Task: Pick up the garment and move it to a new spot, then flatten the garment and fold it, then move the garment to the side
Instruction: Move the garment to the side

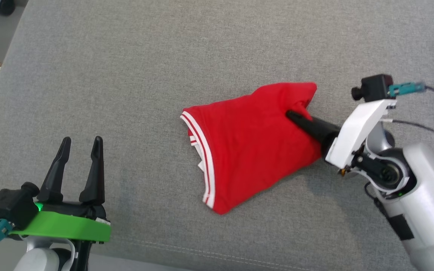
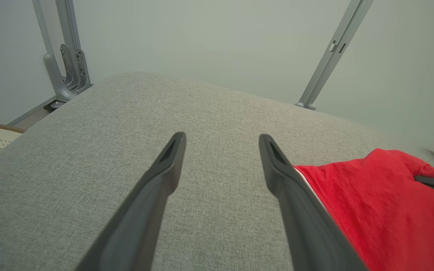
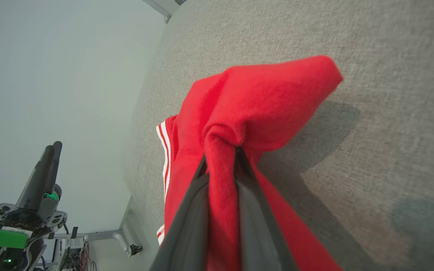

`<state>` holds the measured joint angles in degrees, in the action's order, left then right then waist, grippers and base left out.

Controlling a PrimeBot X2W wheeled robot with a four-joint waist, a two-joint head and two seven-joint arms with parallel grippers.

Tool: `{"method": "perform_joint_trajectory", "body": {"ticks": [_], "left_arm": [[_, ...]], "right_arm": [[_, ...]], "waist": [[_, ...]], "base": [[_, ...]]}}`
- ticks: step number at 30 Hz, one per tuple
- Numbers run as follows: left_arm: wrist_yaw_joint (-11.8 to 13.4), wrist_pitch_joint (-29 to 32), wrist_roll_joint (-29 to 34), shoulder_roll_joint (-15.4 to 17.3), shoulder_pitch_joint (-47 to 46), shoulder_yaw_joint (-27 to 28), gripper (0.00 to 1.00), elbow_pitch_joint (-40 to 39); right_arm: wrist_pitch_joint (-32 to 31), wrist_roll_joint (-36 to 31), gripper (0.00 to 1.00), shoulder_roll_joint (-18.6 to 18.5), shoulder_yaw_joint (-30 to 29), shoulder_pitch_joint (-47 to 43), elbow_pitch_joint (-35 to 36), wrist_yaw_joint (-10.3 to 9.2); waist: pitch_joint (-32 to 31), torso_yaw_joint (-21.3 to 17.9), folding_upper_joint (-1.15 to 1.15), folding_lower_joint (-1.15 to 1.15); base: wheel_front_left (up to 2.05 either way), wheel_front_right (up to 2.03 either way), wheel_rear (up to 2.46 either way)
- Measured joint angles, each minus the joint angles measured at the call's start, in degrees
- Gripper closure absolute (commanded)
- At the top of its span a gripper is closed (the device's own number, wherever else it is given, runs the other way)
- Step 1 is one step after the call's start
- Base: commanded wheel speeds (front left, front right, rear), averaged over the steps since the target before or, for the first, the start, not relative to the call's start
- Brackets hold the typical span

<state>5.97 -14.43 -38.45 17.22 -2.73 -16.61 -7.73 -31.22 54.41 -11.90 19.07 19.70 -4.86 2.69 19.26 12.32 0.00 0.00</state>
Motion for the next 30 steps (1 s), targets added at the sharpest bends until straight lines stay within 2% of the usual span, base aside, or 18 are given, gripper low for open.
{"method": "perform_joint_trajectory", "body": {"ticks": [4, 8, 15, 21, 23, 30], "left_arm": [[0.0, 0.0, 0.32, 0.04, -0.01, 0.3, 0.0, -0.1], [0.0, 0.0, 0.33, 0.11, 0.0, 0.68, 0.0, -0.27], [0.0, 0.0, 0.33, 1.03, 0.12, 1.97, 0.0, -1.1], [-0.26, 0.29, 0.65, 2.04, 0.02, 1.51, 0.0, -3.47], [-0.49, 0.86, 1.02, 2.69, -0.67, 1.42, 0.0, -4.49], [-0.49, 2.09, 1.35, 3.74, -1.94, 1.45, 0.0, -5.53]], "right_arm": [[-2.72, -2.49, 1.0, -4.56, -0.78, 5.09, 0.85, -0.1], [-5.81, -4.41, 1.0, -10.57, -4.0, 8.33, 0.13, -2.48], [-8.76, -6.45, 1.0, -16.31, -8.37, 11.31, -1.3, -6.44], [-9.21, -7.35, 1.0, -19.19, -11.65, 13.2, -1.03, -7.44], [-9.1, -7.84, 1.0, -20.2, -13.76, 14.63, -0.89, -8.34], [-7.3, -8.81, 1.0, -21.05, -17.41, 18.66, -0.49, -8.92]], "waist": [[0.19, -0.14, 0.0, 0.0], [0.42, -0.47, 0.0, 0.0], [1.22, -2.71, 0.0, 0.0], [2.53, -6.06, 0.0, 0.0], [3.52, -7.83, 0.0, 0.0], [6.87, -11.27, 0.0, 0.0]], "base": [[0.0, 0.0, 0.0], [0.0, 0.0, 0.0], [0.0, 0.0, 0.0], [0.0, 0.0, 0.0], [0.0, 0.0, 0.0], [0.0, 0.0, 0.0]]}}
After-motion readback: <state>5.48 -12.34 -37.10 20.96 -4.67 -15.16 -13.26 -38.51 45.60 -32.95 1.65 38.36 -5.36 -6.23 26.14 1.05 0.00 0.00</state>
